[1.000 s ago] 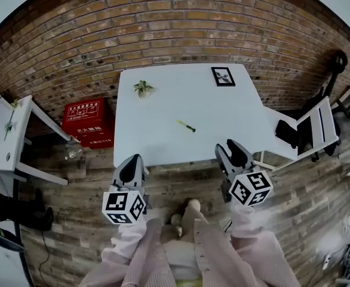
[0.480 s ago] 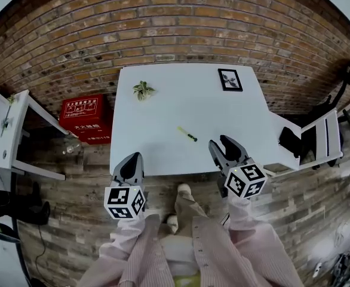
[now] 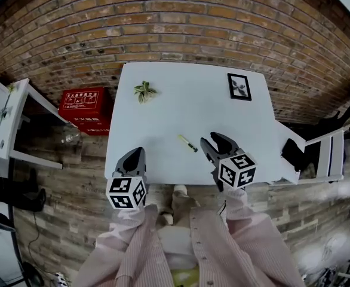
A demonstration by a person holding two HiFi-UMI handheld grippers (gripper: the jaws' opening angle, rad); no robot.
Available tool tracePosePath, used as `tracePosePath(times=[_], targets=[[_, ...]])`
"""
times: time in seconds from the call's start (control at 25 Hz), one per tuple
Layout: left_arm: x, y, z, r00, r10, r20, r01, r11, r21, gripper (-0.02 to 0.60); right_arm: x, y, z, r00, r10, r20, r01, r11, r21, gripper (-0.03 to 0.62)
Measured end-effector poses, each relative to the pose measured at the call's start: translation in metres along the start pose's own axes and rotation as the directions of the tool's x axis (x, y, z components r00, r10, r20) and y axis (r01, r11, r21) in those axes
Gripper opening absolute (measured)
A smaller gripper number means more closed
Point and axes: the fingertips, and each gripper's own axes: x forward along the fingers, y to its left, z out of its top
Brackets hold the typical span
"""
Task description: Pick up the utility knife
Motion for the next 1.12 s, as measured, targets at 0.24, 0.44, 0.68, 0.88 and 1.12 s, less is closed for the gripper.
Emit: tracePosePath(times=[0.24,0.44,0.68,0.88,1.12], targets=[[0.026,0.001,-0.012,0.999,0.01,-0.047,-0.012,0.999,-0.039,-0.008,0.038,0.0,-0.02,0.984,0.109,-0.142,-0.115,0.993,-0.039,0.156],[0.044,0.002,-0.025,0.996,0.025,-0.085,-0.032,0.997,-0.077,-0.008,0.061,0.005,-0.048,0.944,0.176,-0.278,-0.207,0.974,-0.087,0.156],[0.063,-0.004,-0.046,0.989,0.029,-0.146,-0.045,0.993,-0.11,-0.009,0.077,0.003,-0.074,0.886,0.241,-0.395,-0.295,0.952,-0.08,0.156],[0.072,-0.008,-0.06,0.982,0.027,-0.186,-0.053,0.989,-0.139,-0.009,0.083,0.002,-0.087,0.849,0.263,-0.458,-0.331,0.941,-0.075,0.156],[0.077,-0.009,-0.068,0.975,0.029,-0.218,-0.064,0.986,-0.154,-0.008,0.087,0.008,-0.101,0.802,0.28,-0.528,-0.374,0.924,-0.077,0.156]])
